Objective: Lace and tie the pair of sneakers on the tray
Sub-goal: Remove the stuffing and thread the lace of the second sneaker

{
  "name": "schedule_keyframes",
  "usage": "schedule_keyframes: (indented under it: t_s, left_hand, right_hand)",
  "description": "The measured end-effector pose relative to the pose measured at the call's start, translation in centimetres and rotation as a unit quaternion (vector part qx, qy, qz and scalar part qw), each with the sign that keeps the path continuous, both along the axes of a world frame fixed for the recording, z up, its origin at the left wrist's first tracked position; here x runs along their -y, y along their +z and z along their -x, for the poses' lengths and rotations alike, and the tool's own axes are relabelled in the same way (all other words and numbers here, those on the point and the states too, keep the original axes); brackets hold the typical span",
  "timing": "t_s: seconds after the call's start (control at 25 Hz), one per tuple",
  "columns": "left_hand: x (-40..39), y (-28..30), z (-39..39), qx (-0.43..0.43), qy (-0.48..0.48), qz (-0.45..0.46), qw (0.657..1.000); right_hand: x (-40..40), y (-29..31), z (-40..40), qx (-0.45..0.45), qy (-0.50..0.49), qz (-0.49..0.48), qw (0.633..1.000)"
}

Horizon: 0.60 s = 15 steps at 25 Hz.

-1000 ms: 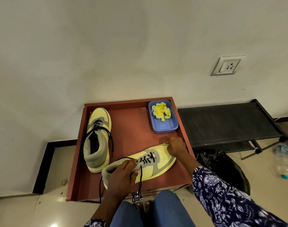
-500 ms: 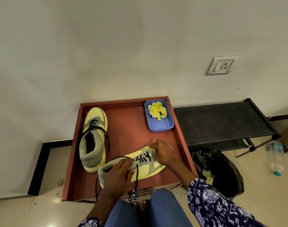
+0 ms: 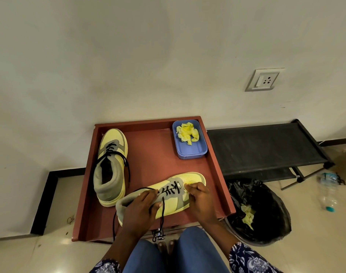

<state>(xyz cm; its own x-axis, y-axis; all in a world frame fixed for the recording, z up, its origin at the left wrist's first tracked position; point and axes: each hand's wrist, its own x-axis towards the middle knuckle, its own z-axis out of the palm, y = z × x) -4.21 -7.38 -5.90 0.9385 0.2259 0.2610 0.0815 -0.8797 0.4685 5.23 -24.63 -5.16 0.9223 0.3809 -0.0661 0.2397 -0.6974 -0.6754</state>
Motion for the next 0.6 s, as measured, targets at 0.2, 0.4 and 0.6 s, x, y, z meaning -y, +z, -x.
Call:
schedule_keyframes:
  t_s: [0.2,0.4,0.6]
  left_hand:
    - [-0.1,0.0,0.0,0.007,-0.005,-0.010,1.000]
    - [-0.1,-0.2,0.0,0.010,-0.005,0.000,1.000]
    - [-0.1,-0.3,0.0,0.008,-0.009,0.002,1.000]
  right_hand:
    - [-2.6,2.0,-1.7,-0.003,-0.044,0.014,0.999]
    - [-3.7,2.0,-2.3,0.003,0.003,0.056,0.998]
    - [-1.5,0.5,-1.2,0.029,0.056,0.075,0.995]
